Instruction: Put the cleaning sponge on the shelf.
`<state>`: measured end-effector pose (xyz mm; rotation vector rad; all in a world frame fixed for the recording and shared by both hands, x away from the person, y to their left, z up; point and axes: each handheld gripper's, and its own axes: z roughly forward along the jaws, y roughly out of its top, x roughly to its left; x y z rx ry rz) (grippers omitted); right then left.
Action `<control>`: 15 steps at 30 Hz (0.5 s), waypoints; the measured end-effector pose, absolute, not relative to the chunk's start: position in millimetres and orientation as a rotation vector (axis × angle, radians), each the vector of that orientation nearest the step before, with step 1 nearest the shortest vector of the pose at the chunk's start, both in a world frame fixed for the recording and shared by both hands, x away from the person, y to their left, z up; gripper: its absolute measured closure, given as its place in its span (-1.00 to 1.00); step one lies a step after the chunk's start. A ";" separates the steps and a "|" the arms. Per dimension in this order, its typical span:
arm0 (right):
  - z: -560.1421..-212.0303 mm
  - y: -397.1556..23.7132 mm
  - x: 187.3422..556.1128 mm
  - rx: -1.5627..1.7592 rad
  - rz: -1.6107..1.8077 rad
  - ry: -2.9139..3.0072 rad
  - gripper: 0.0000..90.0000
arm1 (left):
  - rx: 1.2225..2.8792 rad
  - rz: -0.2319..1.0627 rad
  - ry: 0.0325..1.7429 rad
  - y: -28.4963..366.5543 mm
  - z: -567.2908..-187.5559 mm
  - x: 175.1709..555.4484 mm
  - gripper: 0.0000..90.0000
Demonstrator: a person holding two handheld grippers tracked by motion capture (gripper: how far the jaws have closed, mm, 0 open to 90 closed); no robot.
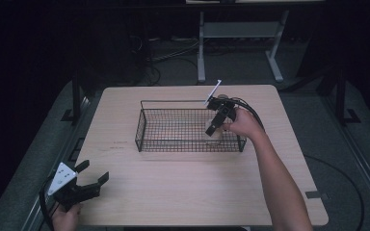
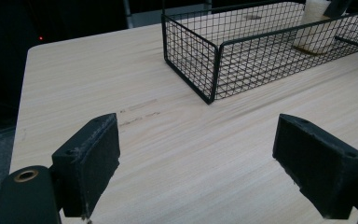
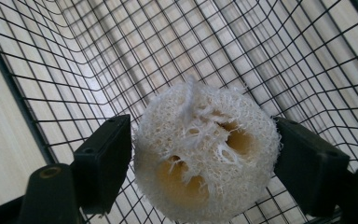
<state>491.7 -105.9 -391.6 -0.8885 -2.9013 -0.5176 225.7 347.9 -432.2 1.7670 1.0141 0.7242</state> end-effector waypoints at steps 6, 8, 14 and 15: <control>-386.9 -107.9 489.4 -0.893 -0.541 -2.902 -0.53 | 1.770 0.722 1.015 348.0 -432.5 226.2 -0.69; -385.4 -109.1 488.8 -0.887 -0.542 -2.908 -0.54 | 1.772 0.722 1.014 347.7 -432.5 226.4 -0.69; -380.5 -111.5 486.7 -0.892 -0.562 -2.909 -0.54 | 1.774 0.719 1.013 348.4 -432.8 226.0 -0.69; -378.8 -112.3 486.1 -0.900 -0.569 -2.906 -0.55 | 1.767 0.721 1.014 348.6 -432.8 225.6 -0.69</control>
